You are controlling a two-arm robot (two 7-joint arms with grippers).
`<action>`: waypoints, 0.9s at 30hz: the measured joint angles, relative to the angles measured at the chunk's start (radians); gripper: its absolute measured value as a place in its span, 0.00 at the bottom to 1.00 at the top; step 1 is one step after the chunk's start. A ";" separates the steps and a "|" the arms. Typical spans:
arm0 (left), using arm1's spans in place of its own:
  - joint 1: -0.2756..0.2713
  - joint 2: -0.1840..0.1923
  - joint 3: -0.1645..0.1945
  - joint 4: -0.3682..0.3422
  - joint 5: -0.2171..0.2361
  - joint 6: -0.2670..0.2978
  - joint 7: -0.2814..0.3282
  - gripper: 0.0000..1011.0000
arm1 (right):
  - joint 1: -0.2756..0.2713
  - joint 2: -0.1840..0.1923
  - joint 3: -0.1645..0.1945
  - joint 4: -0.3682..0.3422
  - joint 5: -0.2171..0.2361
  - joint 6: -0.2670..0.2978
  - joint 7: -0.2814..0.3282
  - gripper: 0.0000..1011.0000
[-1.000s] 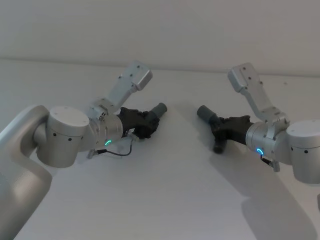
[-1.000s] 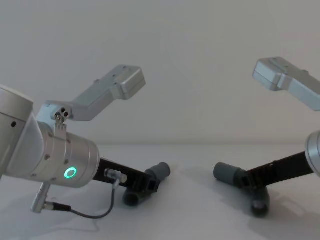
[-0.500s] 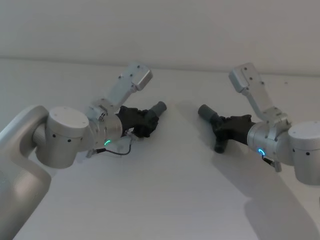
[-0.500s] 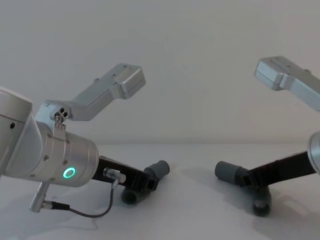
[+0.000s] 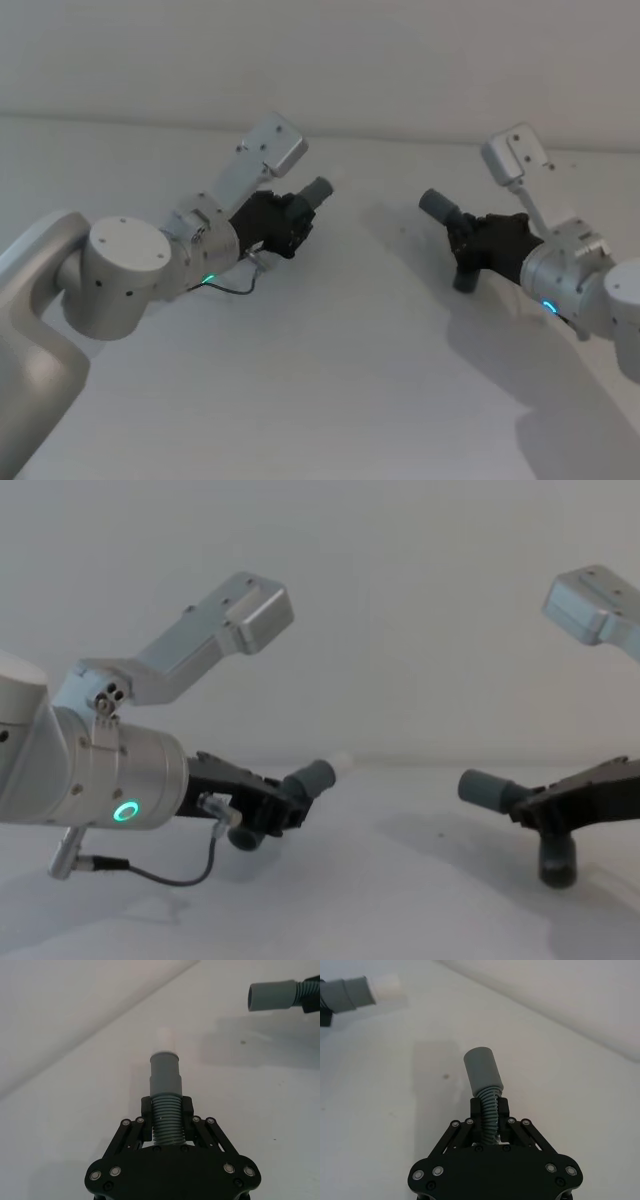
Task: Use both hands to pick up one end of the pipe from the table, align the ends, and insert them.
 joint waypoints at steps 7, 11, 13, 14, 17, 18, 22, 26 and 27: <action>0.002 0.031 0.019 -0.022 0.056 -0.075 0.007 0.33 | -0.024 0.044 0.002 -0.021 -0.051 -0.100 -0.019 0.18; 0.001 0.055 0.035 -0.036 0.099 -0.123 0.011 0.33 | -0.037 0.072 0.000 -0.030 -0.082 -0.155 -0.030 0.18; 0.001 0.065 0.042 -0.041 0.114 -0.142 0.013 0.33 | -0.043 0.085 -0.002 -0.033 -0.102 -0.188 -0.037 0.18; 0.000 0.073 0.047 -0.046 0.129 -0.158 0.015 0.33 | -0.046 0.092 -0.003 -0.034 -0.109 -0.200 -0.039 0.18; -0.001 0.090 0.058 -0.054 0.162 -0.193 0.019 0.33 | -0.055 0.115 -0.007 -0.036 -0.140 -0.248 -0.049 0.18; -0.002 0.094 0.061 -0.056 0.170 -0.201 0.020 0.33 | -0.056 0.121 -0.008 -0.037 -0.150 -0.263 -0.053 0.18; -0.005 0.117 0.078 -0.067 0.214 -0.244 0.026 0.33 | -0.066 0.149 -0.015 -0.038 -0.190 -0.322 -0.067 0.18; -0.010 0.140 0.093 -0.076 0.261 -0.287 0.033 0.33 | -0.075 0.184 -0.025 -0.035 -0.244 -0.398 -0.086 0.18; -0.011 0.148 0.099 -0.079 0.279 -0.303 0.037 0.33 | -0.076 0.189 -0.027 -0.035 -0.256 -0.409 -0.088 0.18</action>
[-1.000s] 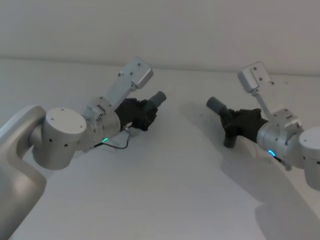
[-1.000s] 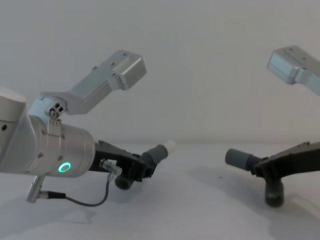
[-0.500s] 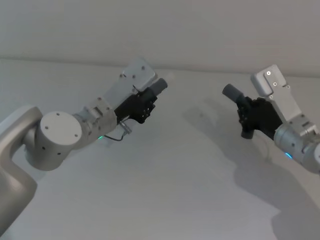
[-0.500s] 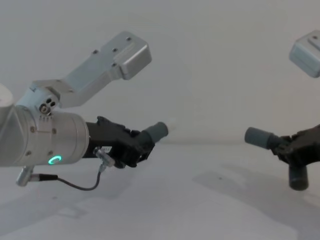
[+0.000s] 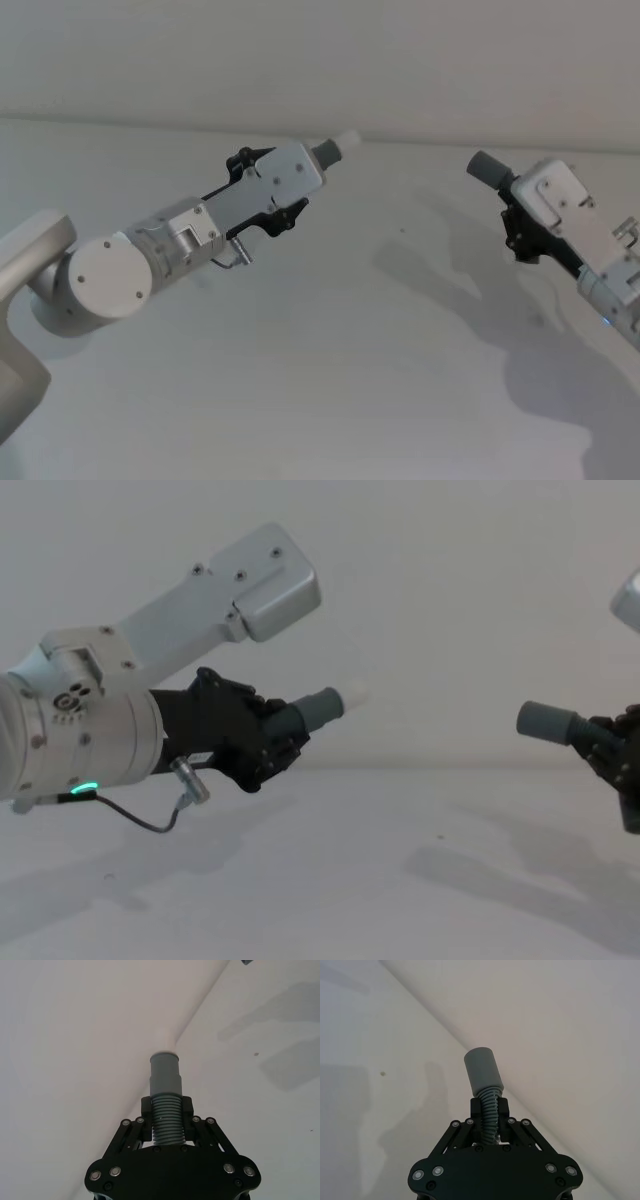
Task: Use both hands to pick up one end of the pipe from the table, align the ends, and insert them.
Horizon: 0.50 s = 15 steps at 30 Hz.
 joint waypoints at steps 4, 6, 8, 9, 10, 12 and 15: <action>-0.005 0.023 0.016 -0.008 0.049 -0.043 0.010 0.33 | -0.005 0.034 -0.015 0.008 -0.057 -0.078 -0.018 0.18; -0.008 0.035 0.026 -0.012 0.078 -0.068 0.016 0.33 | -0.005 0.046 -0.022 0.012 -0.076 -0.101 -0.022 0.18; -0.011 0.044 0.032 -0.014 0.097 -0.085 0.021 0.33 | -0.005 0.056 -0.027 0.015 -0.095 -0.124 -0.027 0.18; -0.013 0.054 0.038 -0.016 0.119 -0.103 0.026 0.33 | -0.005 0.066 -0.033 0.019 -0.117 -0.150 -0.031 0.18; -0.014 0.058 0.041 -0.017 0.129 -0.112 0.029 0.33 | -0.005 0.071 -0.036 0.021 -0.126 -0.161 -0.033 0.18; -0.018 0.071 0.052 -0.020 0.163 -0.140 0.038 0.33 | -0.004 0.086 -0.046 0.027 -0.158 -0.197 -0.038 0.18; -0.024 0.088 0.065 -0.023 0.203 -0.174 0.050 0.33 | 0.001 0.106 -0.062 0.035 -0.196 -0.240 -0.042 0.18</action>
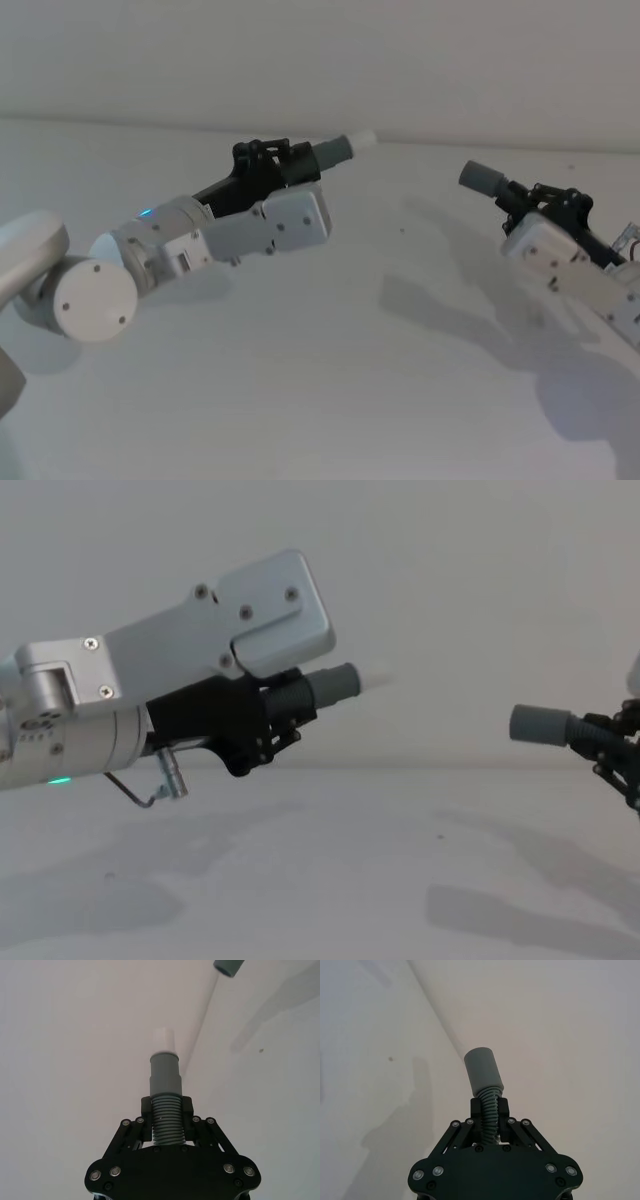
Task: Use both hands to pick up one end of the pipe from the table, align the ends, and insert them.
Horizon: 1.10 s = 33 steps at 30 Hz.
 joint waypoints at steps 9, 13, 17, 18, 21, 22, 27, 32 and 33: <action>-0.019 0.045 0.036 -0.005 0.128 -0.099 0.036 0.33 | 0.014 0.039 -0.035 0.016 -0.085 -0.101 0.001 0.18; -0.033 0.071 0.058 -0.008 0.207 -0.154 0.059 0.33 | 0.014 0.050 -0.044 0.015 -0.103 -0.139 0.003 0.18; -0.045 0.090 0.076 -0.010 0.271 -0.195 0.079 0.33 | 0.012 0.058 -0.045 0.009 -0.109 -0.171 0.002 0.18; -0.050 0.097 0.082 -0.011 0.296 -0.210 0.087 0.33 | 0.009 0.062 -0.045 0.005 -0.112 -0.184 0.000 0.18; -0.057 0.109 0.091 -0.013 0.333 -0.234 0.099 0.33 | 0.006 0.067 -0.044 -0.001 -0.113 -0.200 -0.004 0.18; -0.059 0.112 0.094 -0.013 0.344 -0.240 0.102 0.33 | 0.004 0.068 -0.042 -0.003 -0.113 -0.205 -0.006 0.18; -0.070 0.130 0.110 -0.018 0.404 -0.277 0.120 0.33 | -0.011 0.082 -0.027 -0.016 -0.113 -0.244 -0.029 0.18; -0.078 0.142 0.119 -0.020 0.443 -0.301 0.132 0.33 | -0.037 0.099 -0.009 -0.028 -0.116 -0.286 -0.070 0.18; -0.078 0.144 0.120 -0.021 0.448 -0.304 0.133 0.33 | -0.040 0.102 -0.006 -0.030 -0.118 -0.292 -0.075 0.18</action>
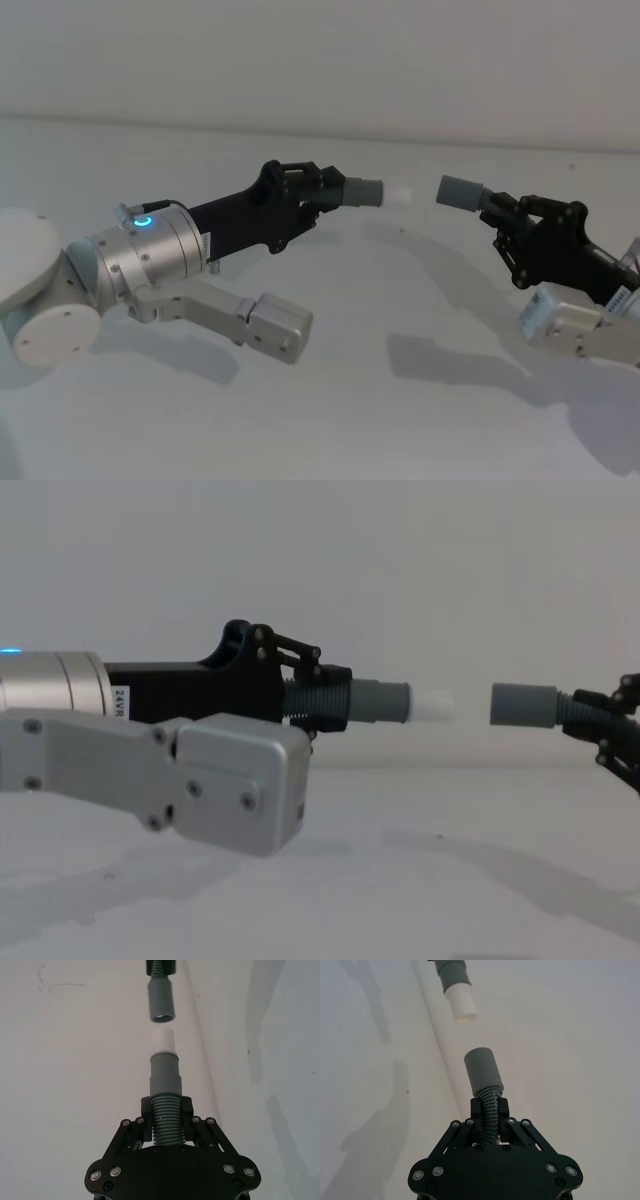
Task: Use both hands to pick up one end of the pipe from the table, align the ends, and insert them.
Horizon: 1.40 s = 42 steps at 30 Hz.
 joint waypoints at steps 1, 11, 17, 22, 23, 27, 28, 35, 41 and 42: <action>-0.002 0.003 0.002 -0.001 0.008 -0.005 0.002 0.33 | -0.007 0.005 0.005 -0.003 -0.003 -0.010 -0.009 0.18; -0.007 0.012 0.009 -0.003 0.040 -0.024 0.012 0.33 | -0.033 0.031 0.013 -0.010 -0.043 -0.046 -0.033 0.18; -0.009 0.015 0.012 -0.003 0.052 -0.031 0.015 0.33 | -0.040 0.041 0.008 -0.013 -0.072 -0.053 -0.026 0.18; -0.010 0.017 0.013 -0.004 0.058 -0.035 0.017 0.33 | -0.040 0.042 0.003 -0.014 -0.085 -0.054 -0.011 0.18; -0.010 0.018 0.014 -0.004 0.058 -0.036 0.017 0.33 | -0.040 0.042 0.002 -0.014 -0.085 -0.054 -0.008 0.18; -0.011 0.018 0.014 -0.005 0.061 -0.037 0.018 0.33 | -0.037 0.038 0.000 -0.015 -0.090 -0.056 0.002 0.18; -0.011 0.019 0.014 -0.005 0.062 -0.038 0.019 0.33 | -0.036 0.038 0.000 -0.016 -0.090 -0.057 0.003 0.18; -0.011 0.019 0.015 -0.005 0.065 -0.040 0.019 0.33 | -0.033 0.029 0.000 -0.019 -0.091 -0.063 0.016 0.18; -0.012 0.020 0.016 -0.005 0.067 -0.041 0.020 0.33 | -0.032 0.026 0.005 -0.023 -0.084 -0.070 0.024 0.18; -0.012 0.020 0.016 -0.005 0.067 -0.041 0.020 0.33 | -0.032 0.026 0.007 -0.024 -0.082 -0.071 0.025 0.18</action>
